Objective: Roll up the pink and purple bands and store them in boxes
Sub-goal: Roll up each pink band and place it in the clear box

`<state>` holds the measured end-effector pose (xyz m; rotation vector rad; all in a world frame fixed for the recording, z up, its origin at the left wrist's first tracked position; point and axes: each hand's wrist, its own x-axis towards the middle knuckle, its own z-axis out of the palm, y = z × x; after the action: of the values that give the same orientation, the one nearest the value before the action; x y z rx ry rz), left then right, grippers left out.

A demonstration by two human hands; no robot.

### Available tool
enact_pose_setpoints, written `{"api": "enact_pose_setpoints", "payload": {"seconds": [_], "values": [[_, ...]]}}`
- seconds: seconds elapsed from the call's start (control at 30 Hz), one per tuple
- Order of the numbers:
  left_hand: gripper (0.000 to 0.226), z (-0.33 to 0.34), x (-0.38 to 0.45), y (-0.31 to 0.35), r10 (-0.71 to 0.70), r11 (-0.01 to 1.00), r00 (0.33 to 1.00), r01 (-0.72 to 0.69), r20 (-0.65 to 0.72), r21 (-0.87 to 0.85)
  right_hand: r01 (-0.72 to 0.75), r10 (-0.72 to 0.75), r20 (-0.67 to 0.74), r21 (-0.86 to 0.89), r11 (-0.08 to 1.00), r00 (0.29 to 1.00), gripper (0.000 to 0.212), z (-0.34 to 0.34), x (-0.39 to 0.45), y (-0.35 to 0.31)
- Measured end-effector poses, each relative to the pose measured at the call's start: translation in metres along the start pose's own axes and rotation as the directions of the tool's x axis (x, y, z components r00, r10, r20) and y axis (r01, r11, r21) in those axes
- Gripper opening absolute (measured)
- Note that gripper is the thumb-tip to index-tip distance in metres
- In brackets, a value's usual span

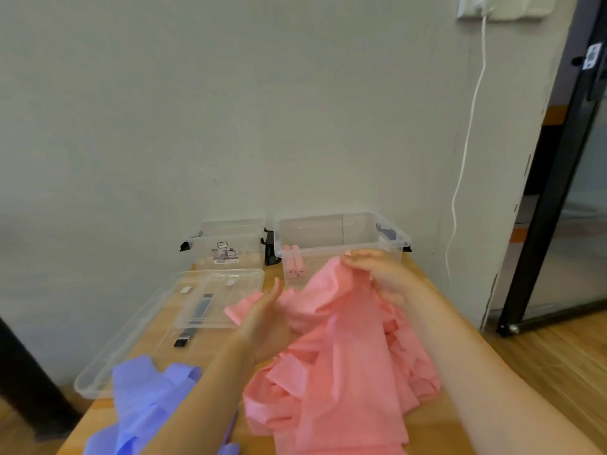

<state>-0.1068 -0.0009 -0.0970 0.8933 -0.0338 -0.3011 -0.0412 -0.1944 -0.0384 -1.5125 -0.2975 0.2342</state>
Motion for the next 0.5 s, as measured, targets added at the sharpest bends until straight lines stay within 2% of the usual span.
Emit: {"api": "enact_pose_setpoints", "payload": {"seconds": [0.03,0.1,0.17,0.23,0.3,0.37,0.4,0.43,0.5], "values": [[0.080,0.001,0.004,-0.002,-0.074,0.997,0.997,0.074,-0.007,-0.018,0.036,-0.033,0.015,-0.247,0.968,0.999,0.019,-0.003,-0.003,-0.009],[0.072,0.002,0.014,-0.006,-0.165,0.986,0.985,0.166,-0.049,0.021,0.060,-0.018,0.073,-0.644,0.763,0.997,0.039,-0.011,-0.003,-0.022],[0.047,0.007,0.023,-0.010,-0.163,0.985,0.982,0.168,-0.098,0.048,0.034,0.020,0.058,-0.792,0.610,0.998,0.047,-0.018,-0.004,-0.033],[0.024,0.011,0.032,-0.012,-0.100,0.990,0.982,0.113,-0.160,0.080,0.014,-0.033,-0.008,-0.798,0.603,0.999,0.037,-0.024,-0.003,-0.033],[0.029,0.016,0.035,-0.011,-0.024,0.997,0.988,0.036,-0.152,0.075,-0.003,-0.104,-0.135,-0.623,0.783,0.985,0.024,-0.029,-0.002,-0.025],[0.055,0.017,0.034,-0.007,-0.015,0.999,1.000,0.013,-0.023,-0.051,0.041,-0.084,-0.159,-0.256,0.966,0.984,0.014,-0.030,-0.006,-0.016],[0.064,0.016,0.033,-0.004,-0.037,0.994,0.999,0.041,0.040,-0.101,0.068,-0.071,-0.114,-0.033,0.997,0.991,0.011,-0.028,-0.009,-0.014],[0.068,0.018,0.032,-0.002,-0.073,0.991,0.995,0.080,0.068,-0.111,0.077,-0.069,-0.055,0.183,0.980,0.996,0.007,-0.024,-0.016,-0.013],[0.073,0.019,0.032,0.001,-0.123,0.992,0.992,0.124,0.031,-0.030,0.051,-0.072,0.028,0.453,0.890,0.997,0.017,-0.017,-0.030,-0.009]]}}
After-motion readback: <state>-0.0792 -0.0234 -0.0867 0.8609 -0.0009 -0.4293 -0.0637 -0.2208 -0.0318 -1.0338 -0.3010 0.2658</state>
